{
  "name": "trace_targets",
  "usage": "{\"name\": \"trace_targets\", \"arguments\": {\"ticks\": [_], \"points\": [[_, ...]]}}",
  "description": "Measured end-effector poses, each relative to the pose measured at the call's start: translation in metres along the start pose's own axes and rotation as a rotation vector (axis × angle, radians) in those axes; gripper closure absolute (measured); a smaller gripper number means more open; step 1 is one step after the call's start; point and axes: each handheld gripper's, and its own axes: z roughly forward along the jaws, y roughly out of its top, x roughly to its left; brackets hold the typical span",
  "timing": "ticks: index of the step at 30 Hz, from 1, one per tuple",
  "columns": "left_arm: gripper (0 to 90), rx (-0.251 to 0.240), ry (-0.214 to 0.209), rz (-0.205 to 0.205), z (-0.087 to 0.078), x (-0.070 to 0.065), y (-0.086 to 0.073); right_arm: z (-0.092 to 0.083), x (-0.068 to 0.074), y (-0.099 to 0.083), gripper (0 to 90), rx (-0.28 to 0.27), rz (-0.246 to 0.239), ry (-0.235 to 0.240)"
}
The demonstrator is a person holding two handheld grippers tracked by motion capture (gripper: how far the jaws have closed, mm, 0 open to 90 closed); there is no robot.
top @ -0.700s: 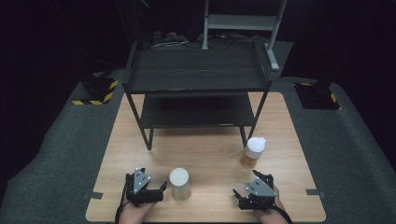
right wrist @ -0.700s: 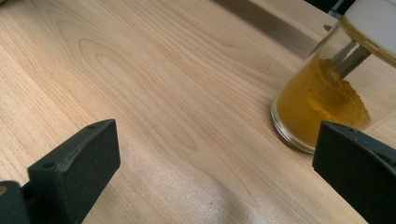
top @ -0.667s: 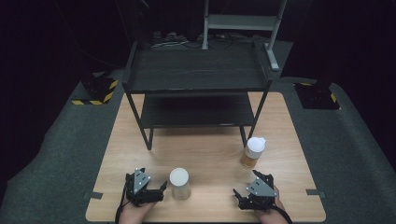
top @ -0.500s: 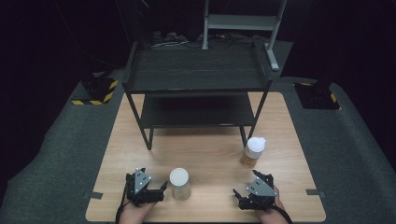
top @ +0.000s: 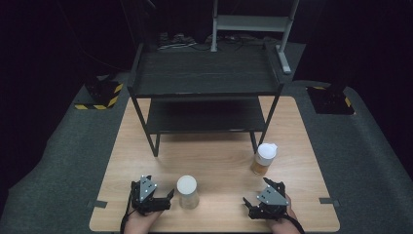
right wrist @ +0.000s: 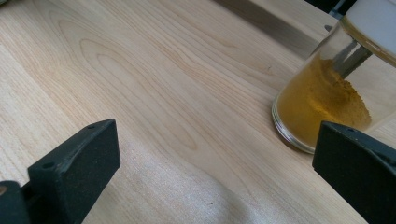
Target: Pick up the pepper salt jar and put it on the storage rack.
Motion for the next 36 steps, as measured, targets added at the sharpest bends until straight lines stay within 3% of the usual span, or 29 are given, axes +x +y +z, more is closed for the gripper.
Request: {"name": "trace_targets", "arguments": {"ticks": [16, 36], "points": [[0.5, -0.031, -0.014, -0.045, -0.003, 0.008, -0.006, 0.0, 0.0, 0.0, 0.2, -0.003, 0.004, 0.003], [0.4, -0.138, -0.016, -0.017, -0.024, 0.006, -0.001, 0.0, 0.0, 0.0, 0.2, -0.001, -0.007, 0.004]]}}
